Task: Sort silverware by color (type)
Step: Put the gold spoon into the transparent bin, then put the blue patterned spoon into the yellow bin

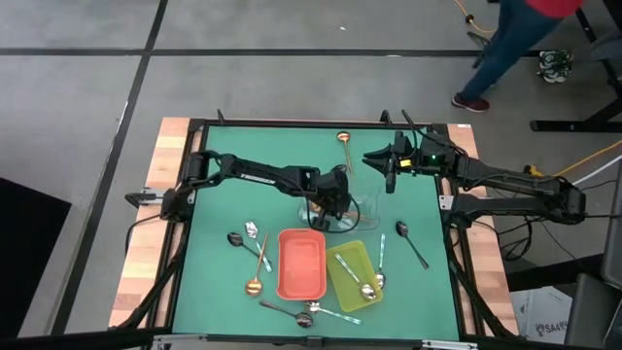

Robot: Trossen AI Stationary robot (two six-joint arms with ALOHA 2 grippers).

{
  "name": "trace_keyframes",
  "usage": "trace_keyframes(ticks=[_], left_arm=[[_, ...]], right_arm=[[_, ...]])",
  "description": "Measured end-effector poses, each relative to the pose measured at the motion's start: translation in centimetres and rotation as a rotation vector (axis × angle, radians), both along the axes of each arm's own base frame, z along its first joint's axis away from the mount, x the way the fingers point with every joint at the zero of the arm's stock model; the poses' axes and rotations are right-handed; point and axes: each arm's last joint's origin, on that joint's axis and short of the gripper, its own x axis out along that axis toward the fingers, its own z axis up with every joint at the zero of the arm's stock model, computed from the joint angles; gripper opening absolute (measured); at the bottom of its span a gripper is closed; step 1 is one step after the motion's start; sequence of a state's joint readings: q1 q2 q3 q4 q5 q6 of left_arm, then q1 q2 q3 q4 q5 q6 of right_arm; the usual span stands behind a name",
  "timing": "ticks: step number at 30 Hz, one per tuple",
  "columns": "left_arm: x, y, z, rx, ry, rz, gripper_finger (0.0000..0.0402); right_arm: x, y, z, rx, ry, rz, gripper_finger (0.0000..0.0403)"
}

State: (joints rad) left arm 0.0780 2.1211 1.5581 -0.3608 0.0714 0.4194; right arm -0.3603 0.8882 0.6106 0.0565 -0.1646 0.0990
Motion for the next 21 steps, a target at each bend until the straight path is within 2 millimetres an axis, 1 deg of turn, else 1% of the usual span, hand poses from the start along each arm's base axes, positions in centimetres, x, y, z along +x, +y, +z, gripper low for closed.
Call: trace_keyframes(ticks=[3,11,21], left_arm=[[0.13,0.01,-0.35,0.003,0.000,-0.004,0.0022],[0.42,0.03,-0.24,0.006,-0.033,-0.007,0.0043],[0.74,0.09,-0.03,0.016,-0.074,-0.005,0.0047]], right_arm=[[0.00,0.00,0.00,0.000,0.000,0.000,0.0069],[0.00,0.00,0.00,0.000,0.000,0.000,0.0069],[0.00,0.00,0.00,0.000,0.000,0.000,0.0069]])
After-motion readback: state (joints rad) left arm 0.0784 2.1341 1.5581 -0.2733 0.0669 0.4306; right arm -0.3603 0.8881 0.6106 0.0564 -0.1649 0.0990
